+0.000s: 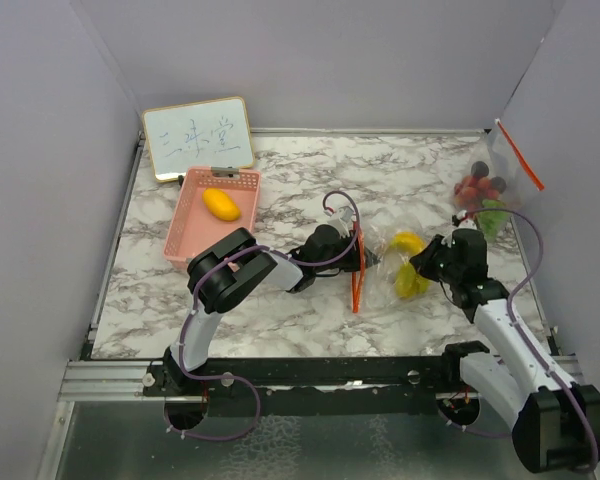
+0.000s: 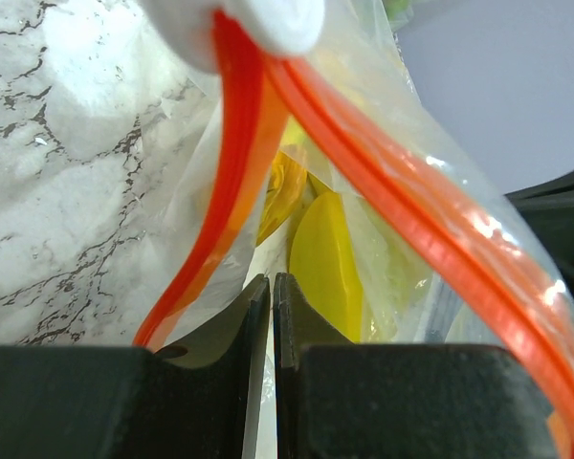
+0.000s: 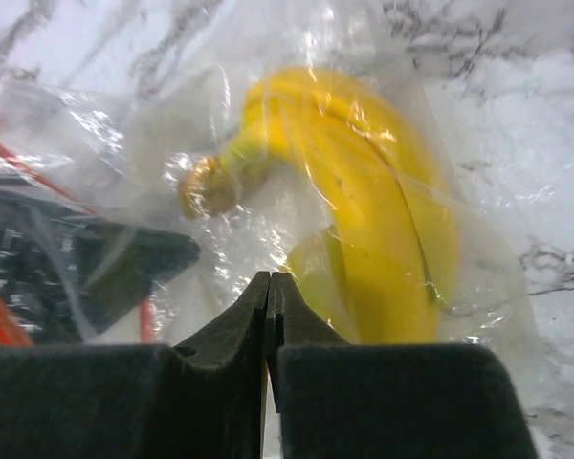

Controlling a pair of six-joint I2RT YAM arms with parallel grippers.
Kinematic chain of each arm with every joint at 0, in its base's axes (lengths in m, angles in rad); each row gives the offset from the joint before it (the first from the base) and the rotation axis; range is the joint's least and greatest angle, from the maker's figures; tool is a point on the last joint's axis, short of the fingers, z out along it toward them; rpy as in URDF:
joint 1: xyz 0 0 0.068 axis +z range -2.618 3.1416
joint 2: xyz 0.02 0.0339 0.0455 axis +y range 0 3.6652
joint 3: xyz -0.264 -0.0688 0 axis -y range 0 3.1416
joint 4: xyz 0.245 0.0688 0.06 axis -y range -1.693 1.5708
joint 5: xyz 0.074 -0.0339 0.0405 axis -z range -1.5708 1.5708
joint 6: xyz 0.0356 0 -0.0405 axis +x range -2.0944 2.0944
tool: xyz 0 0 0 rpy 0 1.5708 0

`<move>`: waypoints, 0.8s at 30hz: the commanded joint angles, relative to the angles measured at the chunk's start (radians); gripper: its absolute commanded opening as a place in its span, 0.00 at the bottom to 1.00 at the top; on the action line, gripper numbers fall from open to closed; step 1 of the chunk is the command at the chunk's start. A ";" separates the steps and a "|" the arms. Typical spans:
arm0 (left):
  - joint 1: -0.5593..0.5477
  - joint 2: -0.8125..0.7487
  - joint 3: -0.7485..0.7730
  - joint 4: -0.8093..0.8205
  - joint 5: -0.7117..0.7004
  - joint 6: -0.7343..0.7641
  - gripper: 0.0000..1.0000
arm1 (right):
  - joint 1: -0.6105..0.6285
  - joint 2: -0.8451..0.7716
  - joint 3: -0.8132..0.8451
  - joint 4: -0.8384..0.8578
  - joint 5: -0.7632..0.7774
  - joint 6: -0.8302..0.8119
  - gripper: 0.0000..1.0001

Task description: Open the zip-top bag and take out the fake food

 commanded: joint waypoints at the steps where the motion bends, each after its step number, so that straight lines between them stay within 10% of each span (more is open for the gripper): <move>1: -0.005 -0.023 0.013 0.033 0.024 -0.001 0.11 | 0.001 -0.081 0.118 -0.136 0.110 -0.046 0.05; 24: 0.029 -0.069 0.006 0.026 0.031 0.009 0.11 | 0.001 0.025 0.154 -0.341 0.125 0.144 0.02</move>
